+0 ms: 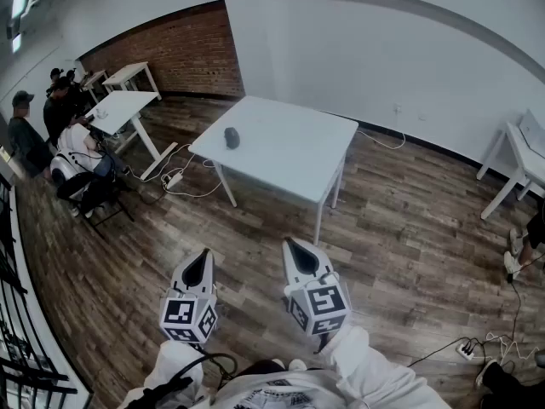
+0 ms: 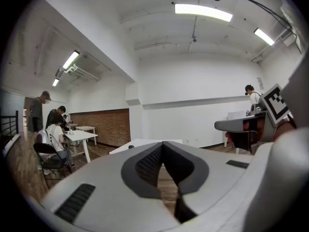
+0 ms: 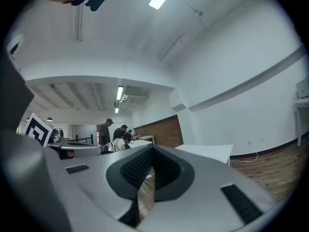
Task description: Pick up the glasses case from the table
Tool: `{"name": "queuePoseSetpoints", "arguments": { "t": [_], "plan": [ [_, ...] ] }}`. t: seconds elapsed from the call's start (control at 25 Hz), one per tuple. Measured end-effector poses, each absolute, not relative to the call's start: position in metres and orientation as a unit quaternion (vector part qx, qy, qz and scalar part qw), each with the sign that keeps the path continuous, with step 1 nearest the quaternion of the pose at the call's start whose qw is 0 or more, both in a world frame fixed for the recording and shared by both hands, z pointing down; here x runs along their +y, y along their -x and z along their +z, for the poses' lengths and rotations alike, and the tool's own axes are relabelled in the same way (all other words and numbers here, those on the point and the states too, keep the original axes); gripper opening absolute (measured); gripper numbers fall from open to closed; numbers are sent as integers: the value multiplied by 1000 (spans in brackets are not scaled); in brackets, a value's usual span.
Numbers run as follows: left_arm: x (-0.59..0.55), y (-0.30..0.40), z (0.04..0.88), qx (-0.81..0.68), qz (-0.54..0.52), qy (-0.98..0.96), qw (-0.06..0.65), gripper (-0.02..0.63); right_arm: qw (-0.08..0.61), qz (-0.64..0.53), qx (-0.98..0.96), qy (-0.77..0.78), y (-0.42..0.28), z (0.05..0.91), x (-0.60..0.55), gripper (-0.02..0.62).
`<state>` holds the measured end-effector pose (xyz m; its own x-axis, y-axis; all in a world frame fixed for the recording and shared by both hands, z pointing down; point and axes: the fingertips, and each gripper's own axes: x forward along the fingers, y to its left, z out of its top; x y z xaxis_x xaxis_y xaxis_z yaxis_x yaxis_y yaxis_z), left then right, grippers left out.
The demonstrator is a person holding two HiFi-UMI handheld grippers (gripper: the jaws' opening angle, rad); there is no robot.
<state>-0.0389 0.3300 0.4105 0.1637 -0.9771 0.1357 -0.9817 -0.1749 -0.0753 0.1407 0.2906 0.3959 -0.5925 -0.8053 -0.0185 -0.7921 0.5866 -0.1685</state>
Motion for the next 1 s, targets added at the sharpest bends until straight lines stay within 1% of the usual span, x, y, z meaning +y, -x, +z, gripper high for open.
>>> {"name": "queuePoseSetpoints", "arguments": {
  "t": [0.32, 0.52, 0.64, 0.76, 1.0],
  "plan": [
    [282, 45, 405, -646, 67, -760, 12, 27, 47, -58, 895, 441, -132, 387, 242, 8],
    [222, 64, 420, -638, 71, -766, 15, 26, 47, -60, 891, 447, -113, 399, 184, 8],
    [159, 83, 434, -631, 71, -773, 16, 26, 40, -60, 888, 454, -92, 413, 127, 8],
    [73, 110, 442, -625, 61, -778, 20, 26, 33, -51, 886, 460, -66, 419, 48, 8],
    [-84, 147, 432, -605, 57, -794, 31, 26, 12, -53, 879, 473, -16, 411, -95, 8]
  ]
}}
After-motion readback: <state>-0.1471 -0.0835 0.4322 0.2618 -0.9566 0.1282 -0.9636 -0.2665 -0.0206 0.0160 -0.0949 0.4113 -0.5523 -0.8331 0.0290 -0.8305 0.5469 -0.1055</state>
